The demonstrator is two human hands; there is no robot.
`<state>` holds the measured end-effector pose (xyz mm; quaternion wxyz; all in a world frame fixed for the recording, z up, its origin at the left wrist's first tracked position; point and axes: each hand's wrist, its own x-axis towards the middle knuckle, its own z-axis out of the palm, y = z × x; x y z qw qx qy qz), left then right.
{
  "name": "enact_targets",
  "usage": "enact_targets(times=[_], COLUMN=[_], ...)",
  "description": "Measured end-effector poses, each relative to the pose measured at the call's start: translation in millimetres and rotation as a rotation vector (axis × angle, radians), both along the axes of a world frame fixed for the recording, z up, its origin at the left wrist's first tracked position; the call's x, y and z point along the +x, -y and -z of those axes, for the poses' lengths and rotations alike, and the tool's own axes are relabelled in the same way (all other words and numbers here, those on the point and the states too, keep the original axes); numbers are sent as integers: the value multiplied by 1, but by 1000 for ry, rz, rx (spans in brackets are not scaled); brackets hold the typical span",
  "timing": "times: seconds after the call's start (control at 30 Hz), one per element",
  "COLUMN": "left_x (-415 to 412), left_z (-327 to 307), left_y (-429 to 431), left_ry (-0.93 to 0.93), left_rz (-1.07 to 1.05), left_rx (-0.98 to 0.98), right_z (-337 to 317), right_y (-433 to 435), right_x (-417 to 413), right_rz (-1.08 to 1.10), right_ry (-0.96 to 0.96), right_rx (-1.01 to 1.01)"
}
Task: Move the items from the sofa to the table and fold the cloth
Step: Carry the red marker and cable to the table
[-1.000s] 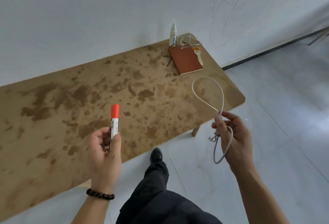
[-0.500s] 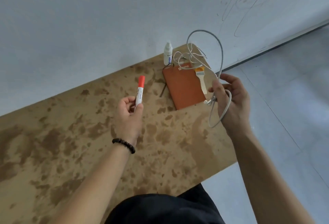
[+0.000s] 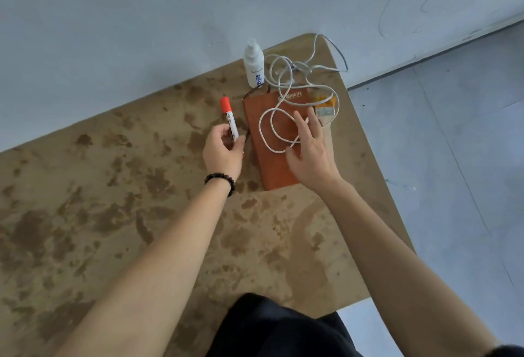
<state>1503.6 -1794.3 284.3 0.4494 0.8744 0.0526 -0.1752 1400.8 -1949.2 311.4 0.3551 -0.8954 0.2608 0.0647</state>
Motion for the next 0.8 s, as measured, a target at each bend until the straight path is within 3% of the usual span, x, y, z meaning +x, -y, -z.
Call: enact_targets(times=[0.2,0.4,0.53,0.67,0.8], left_x=[-4,-8,-17,-39,-88], left_z=[8,13,-1,-39,-99], left_y=[2,6,6,-12,-62], left_ry=[116,130,110,90,119], left_rz=[312,308,392,248,25], left_rx=[124,182,225,150,32], right_z=[12,21,12,-20,-54], right_y=[11,14,15,8,-16], right_x=[-11,-3,-8,-15,-35], right_rz=[-101,-197,-152,-48,-9], right_ry=[-51,-120,-70,97,138], right_rx=[-94,-165,-81,-24,133])
